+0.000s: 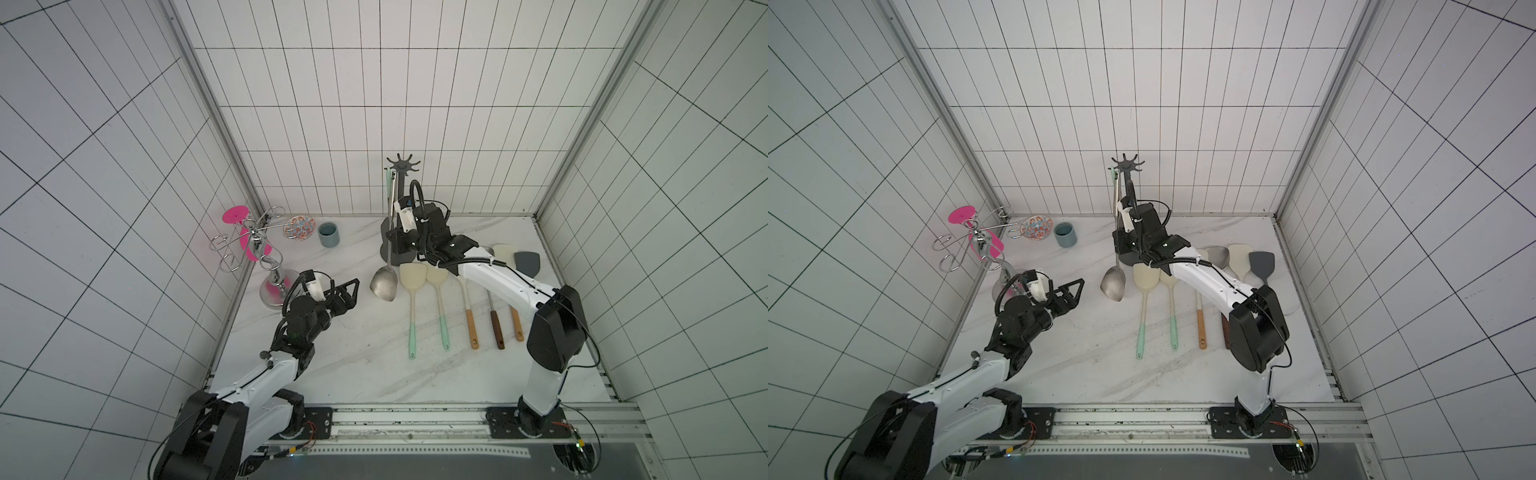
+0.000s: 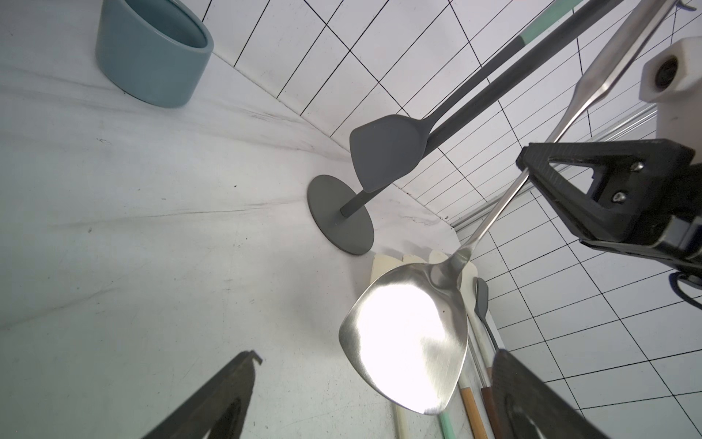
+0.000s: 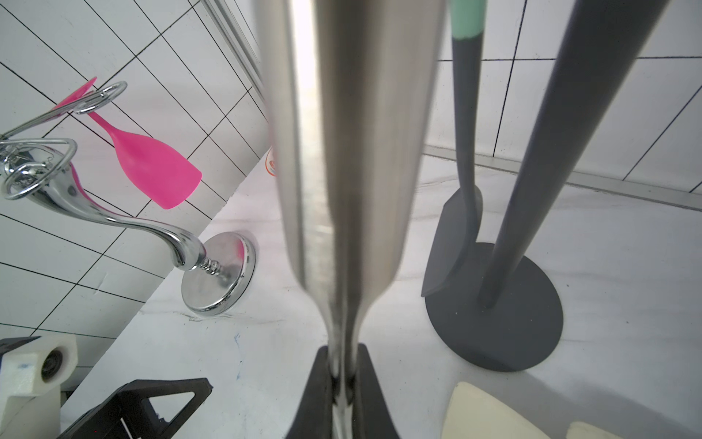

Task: Take the spatula off the kitchen utensil rack
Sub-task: Take off the spatula from the rack.

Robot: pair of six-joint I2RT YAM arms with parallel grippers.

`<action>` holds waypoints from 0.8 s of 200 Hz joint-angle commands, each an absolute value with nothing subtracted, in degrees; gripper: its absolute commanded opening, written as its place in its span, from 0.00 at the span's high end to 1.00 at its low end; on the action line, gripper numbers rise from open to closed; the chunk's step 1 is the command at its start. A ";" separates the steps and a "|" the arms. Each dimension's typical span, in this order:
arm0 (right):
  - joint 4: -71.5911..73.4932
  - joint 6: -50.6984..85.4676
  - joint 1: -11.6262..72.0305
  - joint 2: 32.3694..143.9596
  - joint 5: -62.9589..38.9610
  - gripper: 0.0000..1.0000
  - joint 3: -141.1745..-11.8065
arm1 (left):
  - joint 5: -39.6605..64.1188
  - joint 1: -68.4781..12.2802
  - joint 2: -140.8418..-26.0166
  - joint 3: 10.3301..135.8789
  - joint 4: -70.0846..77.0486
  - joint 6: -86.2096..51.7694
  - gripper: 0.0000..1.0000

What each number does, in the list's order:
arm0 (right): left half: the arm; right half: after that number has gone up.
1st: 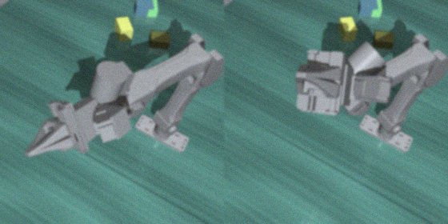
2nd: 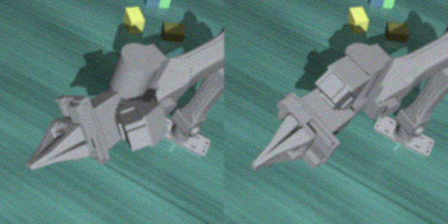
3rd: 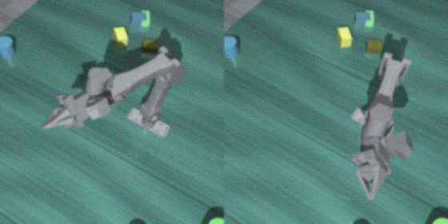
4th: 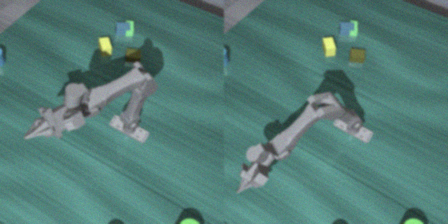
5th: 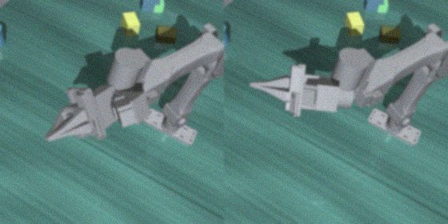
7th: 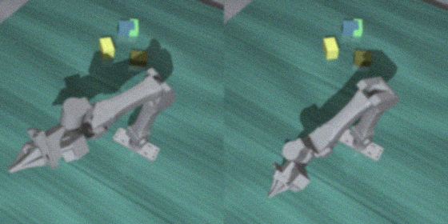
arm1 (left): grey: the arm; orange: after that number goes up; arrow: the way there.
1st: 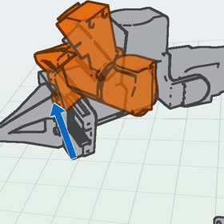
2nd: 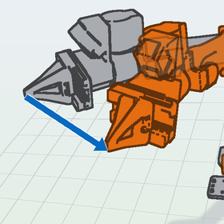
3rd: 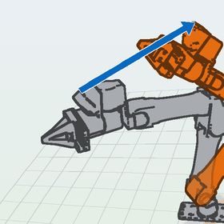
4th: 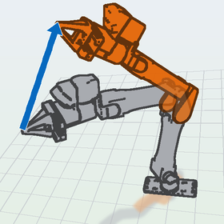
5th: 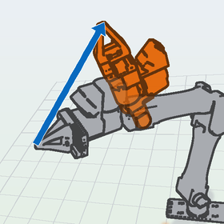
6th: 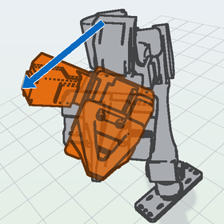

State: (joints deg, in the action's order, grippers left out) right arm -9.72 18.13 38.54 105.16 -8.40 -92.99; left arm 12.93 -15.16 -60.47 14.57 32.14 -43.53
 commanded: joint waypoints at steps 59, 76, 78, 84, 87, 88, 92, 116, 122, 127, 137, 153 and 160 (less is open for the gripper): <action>-11.70 15.70 40.11 103.02 -11.24 1.00 -98.36 | 13.01 -14.80 -60.09 14.59 32.85 -44.14 0.02; -9.25 14.89 40.11 102.66 -12.03 1.00 -97.37 | 13.08 -14.78 -60.12 14.62 32.91 -44.16 0.02; -8.95 14.83 40.17 102.46 -12.04 1.00 -97.20 | 13.09 -14.79 -60.14 14.60 32.95 -44.17 0.02; -8.11 14.48 40.21 102.33 -11.76 1.00 -96.73 | 13.09 -14.79 -60.20 14.59 33.05 -44.18 0.02; -7.87 14.27 40.13 102.22 -11.58 1.00 -96.44 | 13.14 -14.79 -60.23 14.61 33.09 -44.21 0.02; -7.76 14.25 40.10 102.17 -11.50 1.00 -96.39 | 13.16 -14.82 -60.22 14.60 33.11 -44.21 0.02; -7.37 14.04 40.16 101.98 -11.28 1.00 -96.14 | 13.17 -14.81 -60.34 14.64 33.13 -44.21 0.02; -4.83 12.50 40.15 100.80 -11.44 1.00 -94.56 | 13.13 -14.83 -60.40 14.60 33.30 -44.21 0.02; -4.38 12.33 40.18 100.41 -11.59 1.00 -94.13 | 13.25 -14.77 -60.47 14.61 33.31 -44.21 0.02; -4.08 12.15 40.11 100.17 -11.75 1.00 -93.80 | 13.27 -14.82 -60.47 14.66 33.31 -44.21 0.02; -2.72 11.95 40.19 99.34 -12.44 1.00 -92.55 | 13.27 -14.78 -60.47 14.59 33.31 -44.21 0.02; 1.98 11.97 40.33 97.10 -13.38 1.00 -88.43 | 13.48 -14.77 -60.39 14.64 33.40 -44.21 0.02; 5.29 11.67 40.42 95.91 -13.77 1.00 -85.63 | 13.66 -14.77 -60.17 14.63 33.43 -44.28 0.02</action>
State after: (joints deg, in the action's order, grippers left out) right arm -6.37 13.21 39.62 101.86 -11.51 -92.82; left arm 13.19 -15.16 -60.49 14.57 32.29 -43.97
